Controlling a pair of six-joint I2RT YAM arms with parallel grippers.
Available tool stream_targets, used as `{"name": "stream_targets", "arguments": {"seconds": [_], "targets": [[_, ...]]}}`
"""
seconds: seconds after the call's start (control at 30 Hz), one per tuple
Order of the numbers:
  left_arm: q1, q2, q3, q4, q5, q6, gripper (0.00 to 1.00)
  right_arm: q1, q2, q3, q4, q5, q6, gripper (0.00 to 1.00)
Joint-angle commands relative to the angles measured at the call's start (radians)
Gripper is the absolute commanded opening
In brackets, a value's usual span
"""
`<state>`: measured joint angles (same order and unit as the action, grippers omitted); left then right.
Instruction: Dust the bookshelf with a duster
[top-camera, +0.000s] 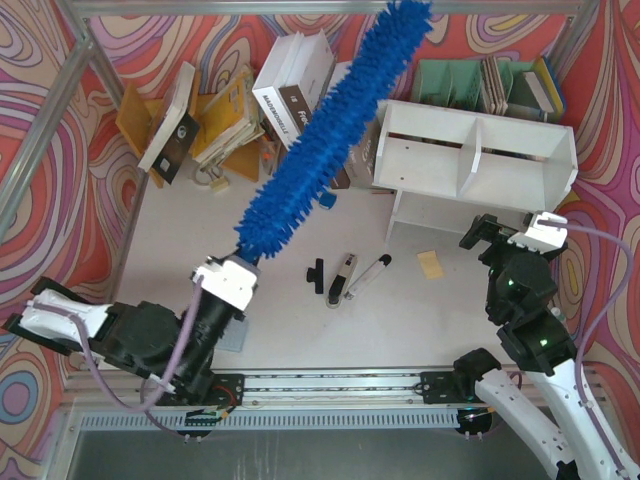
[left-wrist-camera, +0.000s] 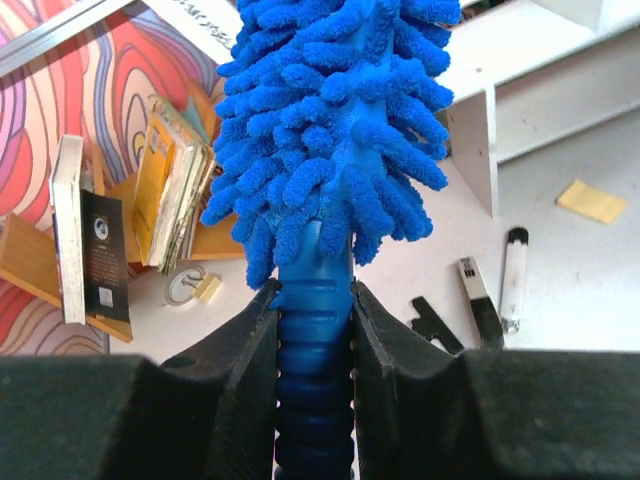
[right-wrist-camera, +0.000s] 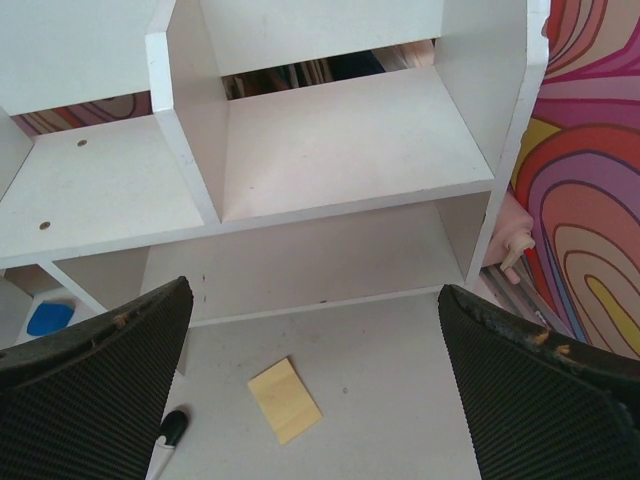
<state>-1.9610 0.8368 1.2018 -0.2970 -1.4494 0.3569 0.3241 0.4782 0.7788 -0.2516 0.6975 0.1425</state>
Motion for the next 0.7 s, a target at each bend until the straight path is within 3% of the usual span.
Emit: {"name": "stream_targets", "arguments": {"seconds": [0.0,0.2,0.37,0.5,0.67], "targets": [[0.05,-0.055,0.018,0.323,-0.035,0.227,0.0,0.0,-0.01,-0.005,0.032,-0.004,0.004,0.99],[0.14,-0.074,0.077,0.267,-0.091,0.177,0.0,0.0,-0.002,-0.004,0.033,-0.014,0.013,0.99],[0.166,-0.101,0.152,-0.08,-0.128,-0.127,0.0,-0.001,0.006,-0.004,0.033,-0.02,0.017,0.99],[0.166,-0.119,0.189,-0.258,-0.166,-0.331,0.0,0.0,0.014,-0.003,0.032,-0.026,0.021,0.99],[0.164,-0.15,0.156,-0.261,-0.2,-0.346,0.0,0.0,0.014,-0.001,0.027,-0.026,0.025,0.99]]}}
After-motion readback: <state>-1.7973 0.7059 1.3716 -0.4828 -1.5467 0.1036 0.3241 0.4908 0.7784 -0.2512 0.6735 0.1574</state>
